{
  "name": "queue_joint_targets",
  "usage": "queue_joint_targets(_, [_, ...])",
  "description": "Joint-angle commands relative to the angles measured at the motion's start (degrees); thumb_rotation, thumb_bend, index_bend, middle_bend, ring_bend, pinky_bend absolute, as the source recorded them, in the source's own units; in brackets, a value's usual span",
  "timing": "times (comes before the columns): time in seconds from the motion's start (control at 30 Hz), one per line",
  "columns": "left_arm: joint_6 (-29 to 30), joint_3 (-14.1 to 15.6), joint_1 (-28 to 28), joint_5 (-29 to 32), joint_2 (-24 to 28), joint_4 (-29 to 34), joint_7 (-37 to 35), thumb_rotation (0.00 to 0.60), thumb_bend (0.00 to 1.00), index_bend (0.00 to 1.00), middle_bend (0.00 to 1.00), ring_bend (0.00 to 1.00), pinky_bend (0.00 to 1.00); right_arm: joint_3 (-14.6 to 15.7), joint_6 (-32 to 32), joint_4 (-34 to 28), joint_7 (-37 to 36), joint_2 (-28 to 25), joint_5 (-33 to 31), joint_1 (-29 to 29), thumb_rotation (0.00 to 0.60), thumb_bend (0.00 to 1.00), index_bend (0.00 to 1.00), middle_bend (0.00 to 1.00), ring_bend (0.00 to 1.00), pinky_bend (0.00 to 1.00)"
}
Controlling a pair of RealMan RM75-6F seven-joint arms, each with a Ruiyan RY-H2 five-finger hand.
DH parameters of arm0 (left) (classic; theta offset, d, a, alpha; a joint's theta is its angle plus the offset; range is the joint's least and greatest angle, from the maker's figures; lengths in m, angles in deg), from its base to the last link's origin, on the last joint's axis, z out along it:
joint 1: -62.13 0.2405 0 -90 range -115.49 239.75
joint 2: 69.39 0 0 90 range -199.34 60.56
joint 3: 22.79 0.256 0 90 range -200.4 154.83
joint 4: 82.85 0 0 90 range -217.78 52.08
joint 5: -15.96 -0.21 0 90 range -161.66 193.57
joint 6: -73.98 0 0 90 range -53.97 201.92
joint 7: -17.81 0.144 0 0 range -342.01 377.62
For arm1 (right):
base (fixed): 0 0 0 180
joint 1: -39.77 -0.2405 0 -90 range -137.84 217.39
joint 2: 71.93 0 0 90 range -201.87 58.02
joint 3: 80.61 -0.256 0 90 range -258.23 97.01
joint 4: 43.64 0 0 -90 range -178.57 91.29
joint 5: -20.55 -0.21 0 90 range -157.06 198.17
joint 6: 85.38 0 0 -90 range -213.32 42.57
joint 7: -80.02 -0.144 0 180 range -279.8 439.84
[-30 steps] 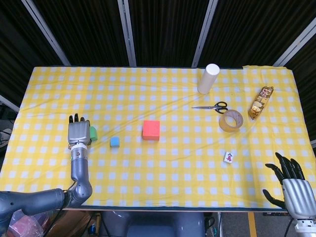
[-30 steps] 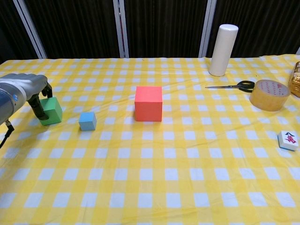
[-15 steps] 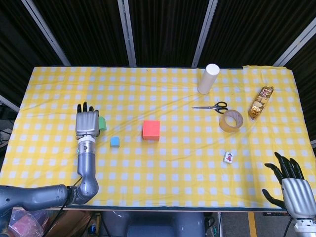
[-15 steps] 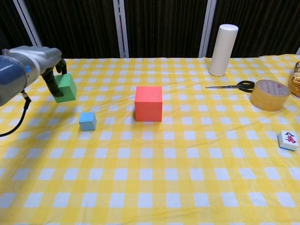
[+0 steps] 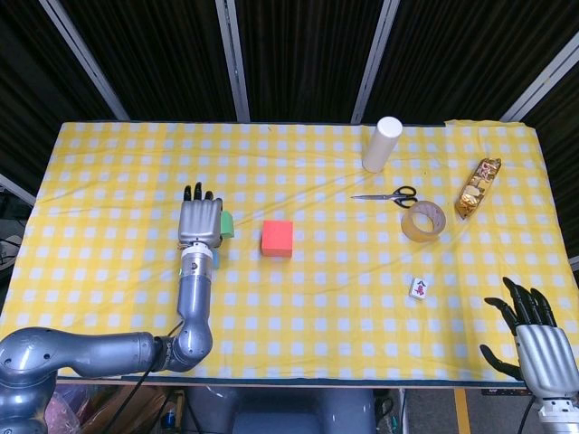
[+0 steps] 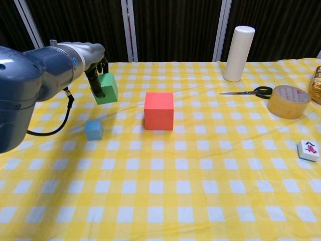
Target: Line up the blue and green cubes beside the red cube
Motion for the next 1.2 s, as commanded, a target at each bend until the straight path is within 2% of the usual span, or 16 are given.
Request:
queue_joint_targets(0.03, [0.0, 0.3, -0.7, 0.4, -0.9, -0.9, 0.3, 0.600, 0.36, 0.47, 0.20, 0.00, 0.00, -0.1, 0.2, 0.3, -0.6, -0.2, -0.4, 0.1, 0.600, 0.28, 0.26, 0.03, 0.07, 0.00])
queue_joint_targets(0.4, [-1.7, 1.0, -2.1, 1.0, -4.6, -5.7, -0.1, 0.600, 0.36, 0.45, 0.20, 0.00, 0.00, -0.2, 0.5, 1.0, -2.5, -0.8, -0.7, 0.4, 0.600, 0.28, 0.26, 0.03, 0.07, 0.00])
queue_joint_targets(0.6, [-4.3, 1.4, -3.7, 0.7, -8.0, -10.8, -0.5, 0.600, 0.36, 0.45, 0.20, 0.00, 0.00, -0.4, 0.2, 1.2, -2.7, -0.8, -1.2, 0.2, 0.600, 0.28, 0.26, 0.03, 0.07, 0.00])
queue_joint_targets(0.87, [-7.4, 1.2, -5.7, 0.6, -12.6, -18.3, -0.7, 0.600, 0.36, 0.45, 0.20, 0.00, 0.00, -0.7, -0.2, 1.7, -3.2, -0.7, -2.2, 0.0, 0.600, 0.28, 0.26, 0.03, 0.07, 0.00])
queue_joint_targets(1.2, [-8.8, -0.3, -8.1, -0.9, -15.7, -22.6, -0.4, 0.600, 0.36, 0.45, 0.20, 0.00, 0.00, -1.0, -0.4, 2.2, -3.5, -0.6, -2.7, -0.1, 0.600, 0.28, 0.26, 0.03, 0.07, 0.00])
